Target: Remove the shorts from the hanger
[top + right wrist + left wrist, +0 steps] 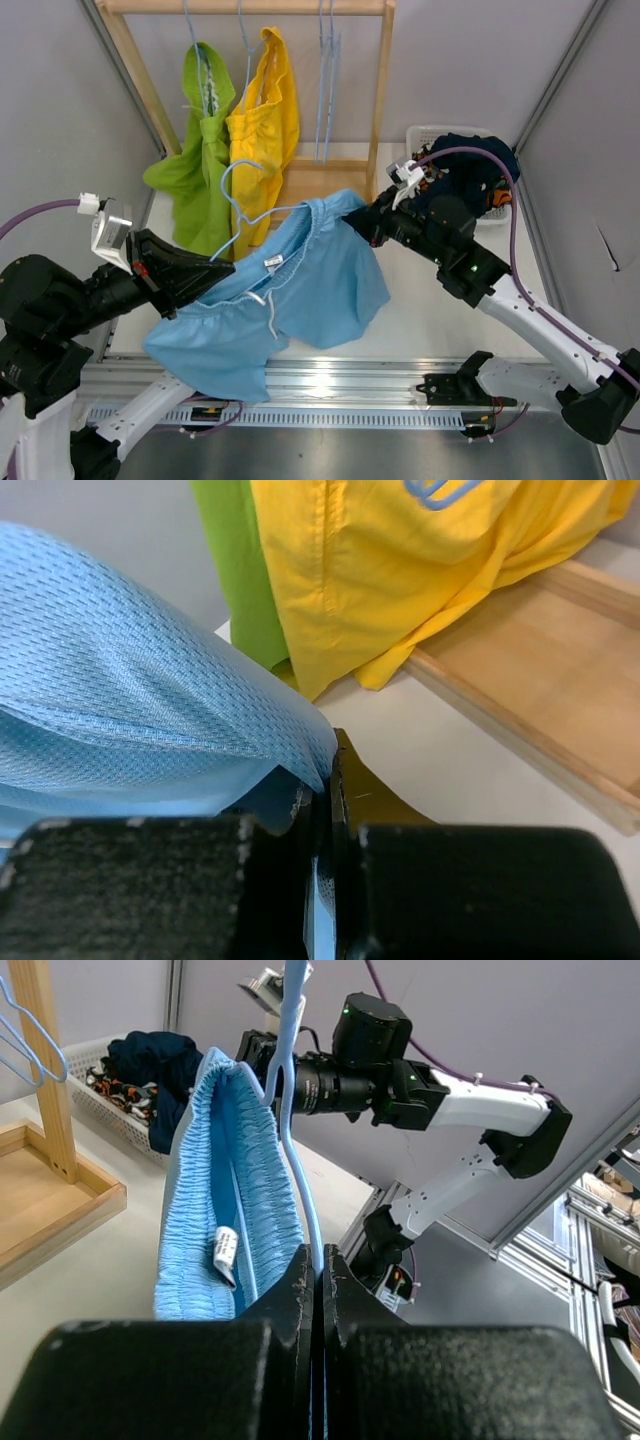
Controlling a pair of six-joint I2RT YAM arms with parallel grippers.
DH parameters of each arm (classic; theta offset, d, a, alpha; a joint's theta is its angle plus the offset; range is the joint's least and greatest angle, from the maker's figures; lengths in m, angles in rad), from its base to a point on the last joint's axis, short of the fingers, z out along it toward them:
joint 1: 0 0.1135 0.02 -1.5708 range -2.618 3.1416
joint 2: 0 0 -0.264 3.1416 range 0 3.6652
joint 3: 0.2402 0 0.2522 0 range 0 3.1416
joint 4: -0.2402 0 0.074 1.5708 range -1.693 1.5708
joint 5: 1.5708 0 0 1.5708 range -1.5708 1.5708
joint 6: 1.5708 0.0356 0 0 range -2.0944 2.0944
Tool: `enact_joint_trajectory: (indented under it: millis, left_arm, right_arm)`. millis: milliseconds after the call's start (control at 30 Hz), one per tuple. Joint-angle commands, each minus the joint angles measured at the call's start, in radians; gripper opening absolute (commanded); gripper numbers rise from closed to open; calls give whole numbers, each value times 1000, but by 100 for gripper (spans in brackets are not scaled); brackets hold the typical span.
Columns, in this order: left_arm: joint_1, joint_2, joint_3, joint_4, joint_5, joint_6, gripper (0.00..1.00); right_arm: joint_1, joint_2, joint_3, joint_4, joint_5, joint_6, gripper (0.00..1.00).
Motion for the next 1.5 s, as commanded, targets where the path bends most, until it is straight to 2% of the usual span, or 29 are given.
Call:
enact_joint_trajectory:
  millis: [0,67,133,167,200,233,333,400,533,567,633,667,733,767,800,833,867,900,967,1000,1167,1267,1433,1467]
  left_arm:
    - [-6,-15,9,54,-19,11,0]
    - [-9,-25,5,26,-34,35,0]
    - [-24,-47,-26,-3,-66,64,0]
    - [-31,-51,-31,-15,-81,72,0]
    - [-35,-55,-43,-37,-106,81,0]
    - [-43,-59,-43,-41,-112,84,0]
    - [-55,-59,-35,-58,-132,90,0]
    - [-57,-56,-31,-60,-144,94,0]
    - [-55,-36,-31,-44,-152,92,0]
    - [-55,-22,-37,-37,-160,88,0]
    - [-55,-9,-49,0,-187,78,0]
    - [-55,2,-49,12,-213,75,0]
    - [-55,51,-34,34,-282,81,0]
    - [-57,74,-12,31,-369,93,0]
    - [-57,140,27,-4,-438,121,0]
    - [-57,183,52,-41,-523,135,0]
    - [-55,233,107,-93,-721,152,0]
    - [-57,287,173,-206,-811,181,0]
    - [-55,418,230,-296,-992,196,0]
    - [-57,442,233,-337,-1017,196,0]
    - [-55,444,160,-293,-1013,181,0]
    - [-55,461,144,-268,-993,180,0]
    - [-57,507,181,-216,-988,175,0]
    - [-57,521,187,-212,-982,176,0]
  right_arm:
    - [-21,-64,19,63,94,-37,0]
    - [-68,-94,17,52,171,-31,0]
    - [-209,-135,19,29,185,12,0]
    - [-281,-146,16,24,138,41,0]
    - [-440,-157,11,27,89,108,0]
    - [-519,-170,5,32,41,145,0]
    - [-730,-174,-21,53,-123,242,0]
    - [-786,-177,-44,57,-166,259,0]
    - [-733,-220,-108,60,-160,265,0]
    - [-638,-245,-122,57,-148,254,0]
    - [-525,-270,-159,52,-114,218,0]
    - [-378,-279,-167,49,-100,161,0]
    - [-224,-289,-170,11,-24,97,0]
    - [-149,-286,-165,-27,15,49,0]
    - [-16,-281,-161,-58,48,27,0]
    - [41,-276,-152,-81,85,9,0]
    - [89,-275,-129,-98,167,-5,0]
    - [152,-276,-115,-129,214,-26,0]
    - [172,-287,-64,-164,288,-39,0]
    - [171,-295,-47,-175,302,-54,0]
    - [151,-312,75,-242,440,-118,0]
    - [111,-293,144,-261,466,-146,0]
    - [33,-244,219,-209,553,-190,0]
    - [-23,-223,245,-183,561,-216,0]
